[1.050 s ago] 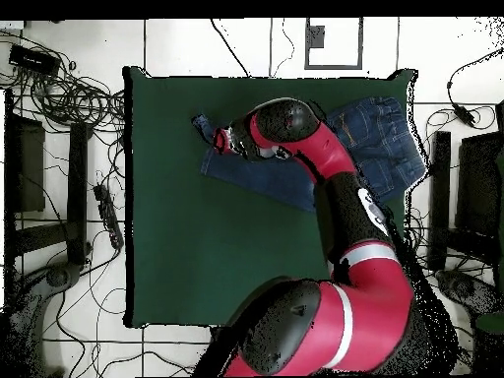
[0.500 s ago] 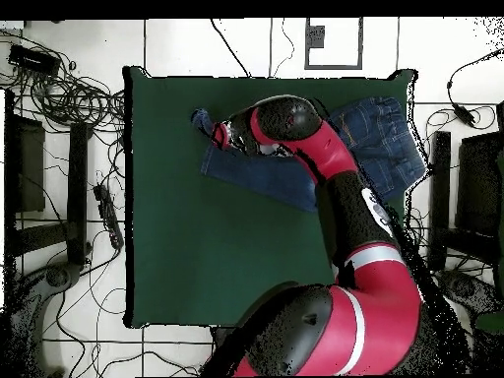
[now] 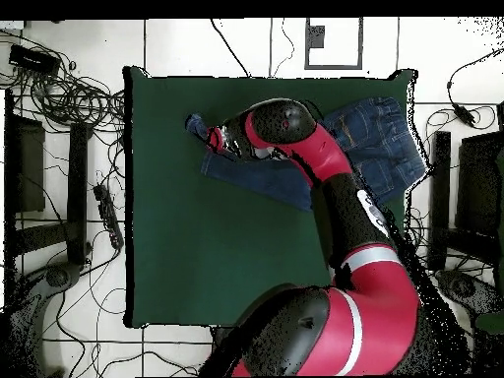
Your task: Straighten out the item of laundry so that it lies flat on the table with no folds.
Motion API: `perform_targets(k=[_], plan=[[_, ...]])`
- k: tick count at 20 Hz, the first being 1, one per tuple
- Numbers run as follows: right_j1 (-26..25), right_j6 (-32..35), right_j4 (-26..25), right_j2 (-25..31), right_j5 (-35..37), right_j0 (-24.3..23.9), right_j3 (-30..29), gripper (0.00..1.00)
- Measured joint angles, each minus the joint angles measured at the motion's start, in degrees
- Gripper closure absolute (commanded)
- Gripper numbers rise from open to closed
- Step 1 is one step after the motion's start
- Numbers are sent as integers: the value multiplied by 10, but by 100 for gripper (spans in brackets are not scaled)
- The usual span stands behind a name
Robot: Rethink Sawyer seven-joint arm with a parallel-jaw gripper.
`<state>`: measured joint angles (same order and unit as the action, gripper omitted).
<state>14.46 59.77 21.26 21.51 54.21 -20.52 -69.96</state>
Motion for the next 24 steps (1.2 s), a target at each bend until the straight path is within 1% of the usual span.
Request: perform_targets(k=[9, 24], plan=[[7, 1, 21, 0, 12, 6, -9, 100], [45, 5, 55, -1, 89, 14, -77, 100]])
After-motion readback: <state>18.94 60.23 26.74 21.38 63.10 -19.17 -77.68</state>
